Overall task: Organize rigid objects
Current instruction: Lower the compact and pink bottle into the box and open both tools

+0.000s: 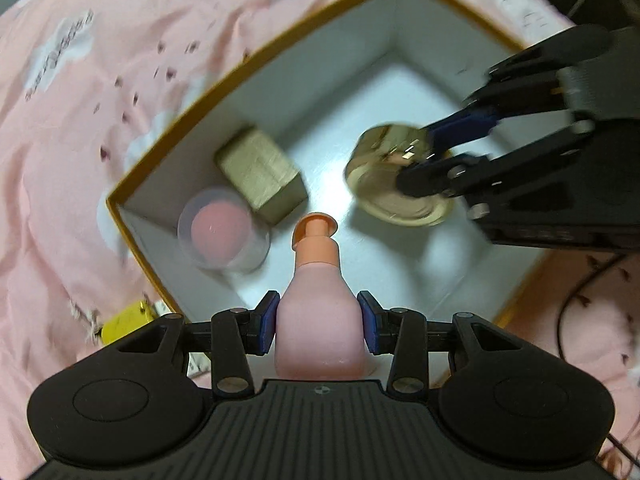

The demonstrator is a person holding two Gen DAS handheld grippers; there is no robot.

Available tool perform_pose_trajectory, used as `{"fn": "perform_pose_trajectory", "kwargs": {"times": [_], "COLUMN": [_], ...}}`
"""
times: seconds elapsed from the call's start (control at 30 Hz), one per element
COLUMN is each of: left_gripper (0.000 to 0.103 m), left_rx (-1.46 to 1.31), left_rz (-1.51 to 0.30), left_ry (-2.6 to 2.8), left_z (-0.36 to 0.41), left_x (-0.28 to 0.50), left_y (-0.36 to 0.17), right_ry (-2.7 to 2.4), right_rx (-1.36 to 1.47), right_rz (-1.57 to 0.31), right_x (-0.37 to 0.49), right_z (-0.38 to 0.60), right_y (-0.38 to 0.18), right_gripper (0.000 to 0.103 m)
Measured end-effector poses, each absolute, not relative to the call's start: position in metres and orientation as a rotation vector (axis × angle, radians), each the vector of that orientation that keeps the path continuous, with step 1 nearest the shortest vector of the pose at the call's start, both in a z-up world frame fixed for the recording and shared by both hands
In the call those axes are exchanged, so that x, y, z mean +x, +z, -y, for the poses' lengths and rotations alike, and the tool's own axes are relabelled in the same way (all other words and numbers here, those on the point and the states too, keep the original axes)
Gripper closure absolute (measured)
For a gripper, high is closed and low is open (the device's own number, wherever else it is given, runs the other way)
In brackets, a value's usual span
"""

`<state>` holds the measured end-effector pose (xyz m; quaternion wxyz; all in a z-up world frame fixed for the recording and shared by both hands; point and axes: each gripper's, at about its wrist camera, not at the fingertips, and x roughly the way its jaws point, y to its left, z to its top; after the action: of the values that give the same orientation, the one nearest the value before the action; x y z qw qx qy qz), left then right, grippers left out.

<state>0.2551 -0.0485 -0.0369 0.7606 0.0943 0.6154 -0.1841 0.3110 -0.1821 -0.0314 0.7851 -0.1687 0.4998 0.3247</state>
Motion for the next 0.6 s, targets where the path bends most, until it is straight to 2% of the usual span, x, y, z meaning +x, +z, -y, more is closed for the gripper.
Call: {"fn": "perform_pose_trajectory", "kwargs": {"times": [0.37, 0.43, 0.47, 0.6], "left_gripper": [0.055, 0.052, 0.047, 0.046], "left_rx": [0.329, 0.335, 0.334, 0.325], "left_rz": [-1.426, -1.421, -1.416, -1.418], "left_ry": [-0.295, -0.288, -0.289, -0.304], "left_z": [0.065, 0.064, 0.063, 0.06], "left_x": [0.27, 0.272, 0.271, 0.27], "left_y": [-0.072, -0.074, -0.073, -0.071], "right_ry": [0.709, 0.711, 0.712, 0.715], "right_rx": [-0.356, -0.352, -0.351, -0.347], "right_rz": [-1.117, -1.126, -1.13, -1.142], "right_x": [0.312, 0.312, 0.311, 0.31], "right_z": [0.185, 0.185, 0.185, 0.183], "right_y": [-0.046, -0.048, -0.049, -0.05], "right_gripper": [0.076, 0.076, 0.076, 0.076]}}
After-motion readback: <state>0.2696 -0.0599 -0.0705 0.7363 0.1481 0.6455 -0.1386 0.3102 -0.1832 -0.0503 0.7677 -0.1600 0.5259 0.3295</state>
